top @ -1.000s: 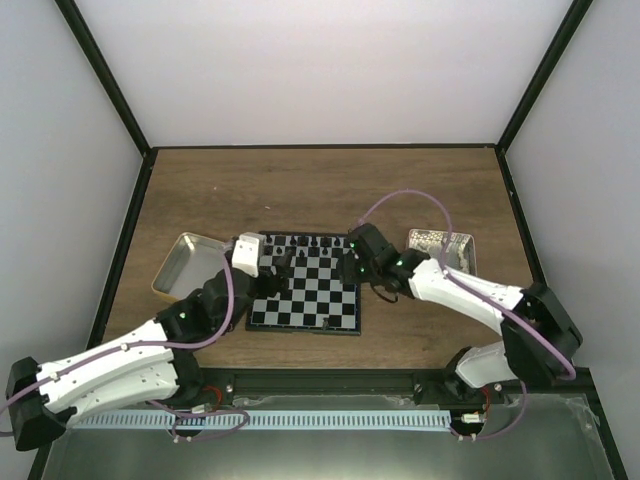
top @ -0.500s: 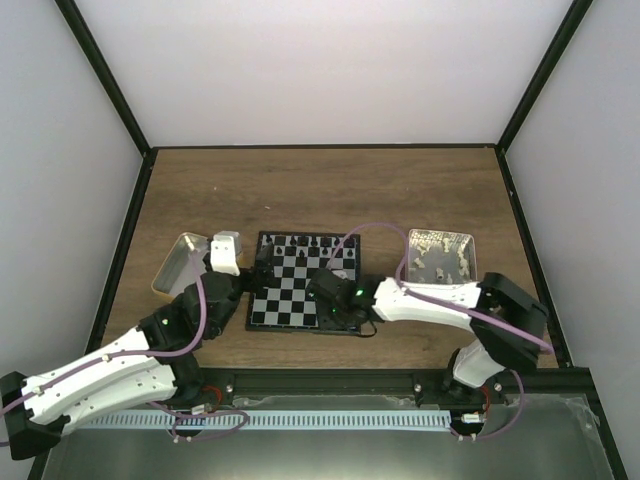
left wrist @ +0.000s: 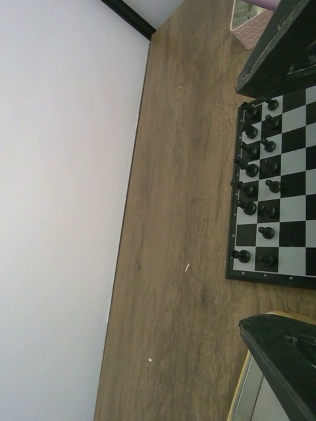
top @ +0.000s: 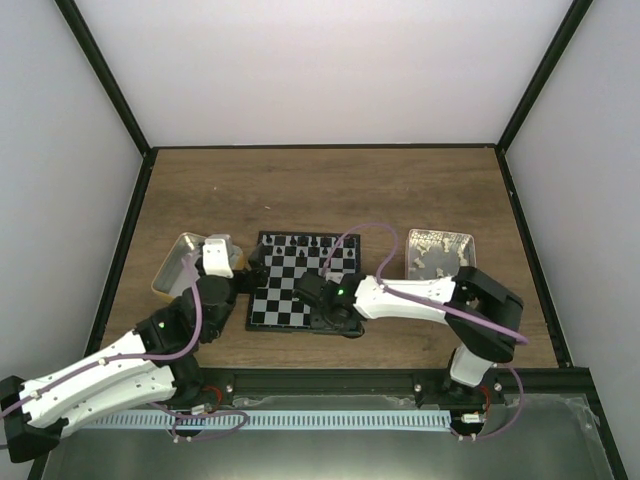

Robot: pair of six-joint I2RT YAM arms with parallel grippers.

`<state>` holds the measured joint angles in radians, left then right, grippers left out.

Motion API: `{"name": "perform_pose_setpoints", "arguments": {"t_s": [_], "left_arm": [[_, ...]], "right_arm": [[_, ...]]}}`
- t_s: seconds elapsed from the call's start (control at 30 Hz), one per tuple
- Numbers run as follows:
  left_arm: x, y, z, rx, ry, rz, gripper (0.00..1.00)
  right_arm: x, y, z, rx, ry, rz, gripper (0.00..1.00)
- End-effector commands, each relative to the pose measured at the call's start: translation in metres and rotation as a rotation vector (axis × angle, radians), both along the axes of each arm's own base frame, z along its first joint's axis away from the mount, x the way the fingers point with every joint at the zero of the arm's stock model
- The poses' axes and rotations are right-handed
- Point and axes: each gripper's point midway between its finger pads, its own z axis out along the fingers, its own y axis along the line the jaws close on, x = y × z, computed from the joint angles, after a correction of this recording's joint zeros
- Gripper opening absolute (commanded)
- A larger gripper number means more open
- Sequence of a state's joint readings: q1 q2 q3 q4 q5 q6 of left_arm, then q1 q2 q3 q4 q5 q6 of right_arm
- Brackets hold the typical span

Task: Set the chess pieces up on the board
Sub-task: Pick up the chess piece from the chessboard.

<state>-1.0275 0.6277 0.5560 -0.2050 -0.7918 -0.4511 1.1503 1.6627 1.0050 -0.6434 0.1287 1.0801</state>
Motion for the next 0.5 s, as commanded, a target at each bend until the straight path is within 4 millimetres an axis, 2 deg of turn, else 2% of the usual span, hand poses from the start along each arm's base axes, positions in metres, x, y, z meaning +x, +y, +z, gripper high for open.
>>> {"name": "perform_pose_setpoints", "arguments": {"t_s": [0.0,0.1,0.3,0.47], "left_arm": [[0.001,0.013,-0.003,-0.006,0.002,0.067,0.91],[0.002,0.019,-0.005,0.007,0.011,0.104,0.91],[0.002,0.023,-0.006,0.007,0.017,0.122,0.91],[0.002,0.022,-0.016,0.017,0.034,0.127,0.92]], "right_arm": [[0.005,0.003,0.005,-0.036,-0.022,-0.034,0.35],[0.004,0.006,0.004,-0.044,-0.019,-0.027,0.32],[0.006,0.012,0.005,-0.036,-0.019,-0.024,0.18],[0.015,0.020,0.018,0.003,-0.077,-0.004,0.16]]}}
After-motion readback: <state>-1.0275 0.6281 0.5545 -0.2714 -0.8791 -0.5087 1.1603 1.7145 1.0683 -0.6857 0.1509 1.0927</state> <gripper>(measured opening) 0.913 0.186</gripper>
